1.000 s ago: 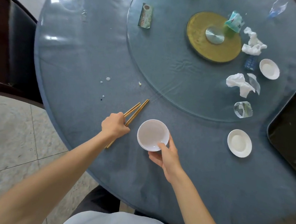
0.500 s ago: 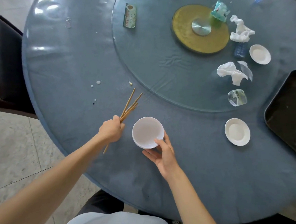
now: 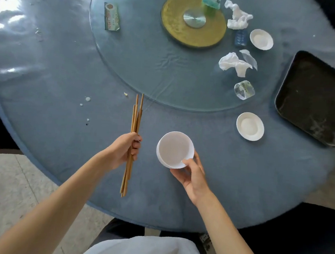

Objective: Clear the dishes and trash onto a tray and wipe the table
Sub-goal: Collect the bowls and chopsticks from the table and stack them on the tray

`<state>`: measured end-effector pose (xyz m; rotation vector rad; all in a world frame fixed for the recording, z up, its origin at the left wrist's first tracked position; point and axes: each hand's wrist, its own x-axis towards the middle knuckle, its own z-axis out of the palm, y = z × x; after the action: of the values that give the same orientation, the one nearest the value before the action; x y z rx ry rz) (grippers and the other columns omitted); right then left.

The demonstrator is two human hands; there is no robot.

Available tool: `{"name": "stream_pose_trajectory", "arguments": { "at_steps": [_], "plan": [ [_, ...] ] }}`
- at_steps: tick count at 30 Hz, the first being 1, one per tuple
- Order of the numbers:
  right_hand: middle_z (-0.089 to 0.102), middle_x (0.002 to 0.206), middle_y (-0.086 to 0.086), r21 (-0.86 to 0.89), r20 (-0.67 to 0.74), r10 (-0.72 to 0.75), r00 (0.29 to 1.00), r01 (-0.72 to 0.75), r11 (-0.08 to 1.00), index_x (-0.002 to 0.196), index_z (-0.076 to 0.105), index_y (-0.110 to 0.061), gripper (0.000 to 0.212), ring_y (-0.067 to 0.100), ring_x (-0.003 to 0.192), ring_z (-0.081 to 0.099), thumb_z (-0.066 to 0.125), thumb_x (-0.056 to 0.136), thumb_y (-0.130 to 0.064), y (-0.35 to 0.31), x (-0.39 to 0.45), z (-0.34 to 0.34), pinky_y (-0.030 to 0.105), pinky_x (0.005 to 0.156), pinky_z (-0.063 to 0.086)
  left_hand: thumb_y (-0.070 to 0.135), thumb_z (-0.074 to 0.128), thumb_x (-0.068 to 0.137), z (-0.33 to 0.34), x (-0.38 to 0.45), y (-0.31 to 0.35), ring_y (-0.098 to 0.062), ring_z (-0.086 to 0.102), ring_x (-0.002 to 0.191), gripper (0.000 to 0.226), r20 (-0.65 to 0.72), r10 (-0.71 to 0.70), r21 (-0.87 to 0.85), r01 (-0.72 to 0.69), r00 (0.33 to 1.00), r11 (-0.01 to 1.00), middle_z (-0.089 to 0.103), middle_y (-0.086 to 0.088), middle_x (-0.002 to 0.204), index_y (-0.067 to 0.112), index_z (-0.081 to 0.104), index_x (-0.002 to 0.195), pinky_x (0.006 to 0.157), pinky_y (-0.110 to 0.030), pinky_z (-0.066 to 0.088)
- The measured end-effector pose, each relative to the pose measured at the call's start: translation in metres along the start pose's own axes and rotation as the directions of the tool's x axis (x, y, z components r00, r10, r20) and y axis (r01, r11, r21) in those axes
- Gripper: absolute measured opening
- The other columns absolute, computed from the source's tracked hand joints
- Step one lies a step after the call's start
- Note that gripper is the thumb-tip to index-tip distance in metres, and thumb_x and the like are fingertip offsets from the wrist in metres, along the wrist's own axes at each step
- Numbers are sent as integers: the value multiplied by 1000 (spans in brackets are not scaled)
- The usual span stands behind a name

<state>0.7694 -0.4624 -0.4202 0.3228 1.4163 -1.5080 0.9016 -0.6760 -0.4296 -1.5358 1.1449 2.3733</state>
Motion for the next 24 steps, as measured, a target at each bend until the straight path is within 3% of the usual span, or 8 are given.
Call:
{"name": "stream_pose_trajectory", "arguments": {
  "at_steps": [3, 7, 13, 18, 24],
  "plan": [
    [62, 129, 8, 80, -84, -53, 995, 60, 995, 135, 64, -32, 49, 19, 92, 78, 57, 95, -5, 4, -23, -20, 38, 79, 63, 24, 46, 96, 21, -5, -4, -11, 26, 44, 20, 79, -70, 1, 70, 994, 998, 32, 6, 58, 20, 45, 76, 39, -23, 28],
    [64, 126, 6, 184, -201, -106, 974, 144, 972, 135, 63, -29, 48, 16, 89, 79, 56, 95, -4, 14, -59, -49, 40, 78, 63, 50, 50, 96, 57, -15, -14, -10, 22, 41, 38, 187, -119, 95, 102, 975, 990, 28, 7, 58, 22, 45, 71, 37, -21, 22],
    [62, 131, 10, 354, -357, -154, 921, 286, 890, 133, 64, -29, 46, 16, 89, 78, 55, 95, -3, 36, -124, -98, 38, 73, 63, 67, 53, 95, 127, -48, -52, -10, 20, 44, 51, 257, -115, 232, 54, 960, 971, 25, 6, 62, 23, 43, 70, 39, -22, 18],
    [63, 136, 13, 491, -444, -147, 884, 378, 785, 129, 68, -32, 46, 28, 119, 66, 55, 95, -4, 68, -191, -156, 37, 73, 63, 67, 51, 94, 197, -92, -109, -9, 19, 46, 52, 341, -130, 373, -7, 931, 928, 24, 6, 62, 22, 42, 69, 40, -20, 17],
    [64, 136, 17, 586, -501, -187, 845, 490, 646, 129, 68, -28, 41, 38, 128, 62, 56, 96, -8, 111, -299, -251, 36, 71, 64, 67, 50, 94, 292, -164, -209, -8, 21, 44, 52, 457, -156, 494, -104, 876, 863, 27, 7, 59, 22, 45, 68, 36, -20, 24]
  ]
}}
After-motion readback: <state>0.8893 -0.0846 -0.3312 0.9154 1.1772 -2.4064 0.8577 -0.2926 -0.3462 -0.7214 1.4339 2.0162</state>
